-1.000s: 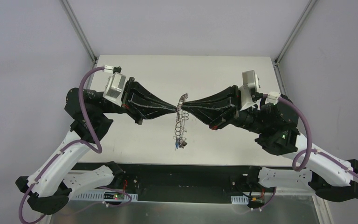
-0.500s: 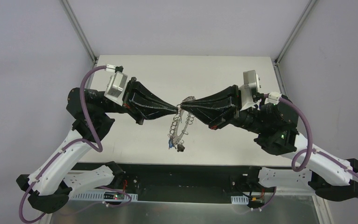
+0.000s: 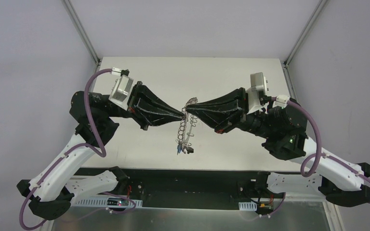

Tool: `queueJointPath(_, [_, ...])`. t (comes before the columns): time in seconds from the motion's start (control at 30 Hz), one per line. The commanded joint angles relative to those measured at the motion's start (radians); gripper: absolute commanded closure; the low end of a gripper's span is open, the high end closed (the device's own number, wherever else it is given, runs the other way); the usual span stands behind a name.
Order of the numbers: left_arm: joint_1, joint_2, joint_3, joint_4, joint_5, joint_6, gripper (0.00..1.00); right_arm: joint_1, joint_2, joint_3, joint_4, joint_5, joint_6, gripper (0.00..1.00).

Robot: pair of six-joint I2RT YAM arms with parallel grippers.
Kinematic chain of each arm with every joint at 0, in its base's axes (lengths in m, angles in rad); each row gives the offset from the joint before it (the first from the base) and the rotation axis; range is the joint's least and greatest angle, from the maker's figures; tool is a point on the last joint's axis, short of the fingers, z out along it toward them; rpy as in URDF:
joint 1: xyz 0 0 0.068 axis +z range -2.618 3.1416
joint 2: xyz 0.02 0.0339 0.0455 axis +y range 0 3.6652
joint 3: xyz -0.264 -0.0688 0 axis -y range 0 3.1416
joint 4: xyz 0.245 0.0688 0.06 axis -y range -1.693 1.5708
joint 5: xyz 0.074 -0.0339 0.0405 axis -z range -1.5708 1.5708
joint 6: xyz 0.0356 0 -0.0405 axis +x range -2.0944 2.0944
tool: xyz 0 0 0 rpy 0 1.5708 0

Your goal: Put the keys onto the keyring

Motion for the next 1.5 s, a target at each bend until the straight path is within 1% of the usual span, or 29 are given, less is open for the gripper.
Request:
queueJointPath(0.0, [-0.015,-0.031,-0.017,0.036,0.022,-0.001,0.88,0.007,-0.004,0.034,0.118,0.027,-0.013,1.00])
queueJointPath(0.13, [-0.015,-0.084,-0.020,-0.071,-0.017,0.077,0.69,0.010,-0.006,0.036,0.109,0.027,-0.013,1.00])
queueJointPath(0.2, [-0.016,-0.109,-0.015,-0.114,-0.045,0.110,0.63,0.011,-0.008,0.035,0.103,0.027,-0.015,1.00])
queueJointPath(0.27, [-0.015,-0.123,-0.004,-0.144,-0.065,0.131,0.58,0.012,-0.011,0.033,0.095,0.026,-0.016,1.00])
queueJointPath(0.33, [-0.015,-0.129,0.011,-0.171,-0.092,0.146,0.56,0.013,-0.014,0.032,0.090,0.024,-0.017,1.00])
queueJointPath(0.4, [-0.015,-0.126,0.029,-0.194,-0.126,0.156,0.55,0.013,-0.015,0.033,0.080,0.020,-0.017,1.00])
queueJointPath(0.53, [-0.015,-0.106,0.059,-0.202,-0.147,0.154,0.52,0.013,-0.014,0.042,0.056,0.011,-0.019,1.00])
queueJointPath(0.87, [-0.015,-0.046,0.091,-0.190,-0.124,0.122,0.51,0.015,-0.005,0.053,0.038,-0.007,-0.019,1.00])
queueJointPath(1.17, [-0.016,-0.034,0.082,-0.165,-0.094,0.103,0.59,0.015,-0.001,0.049,0.044,-0.004,-0.022,1.00])
queueJointPath(1.47, [-0.016,-0.026,0.081,-0.145,-0.065,0.085,0.63,0.016,0.002,0.051,0.045,0.002,-0.023,1.00])
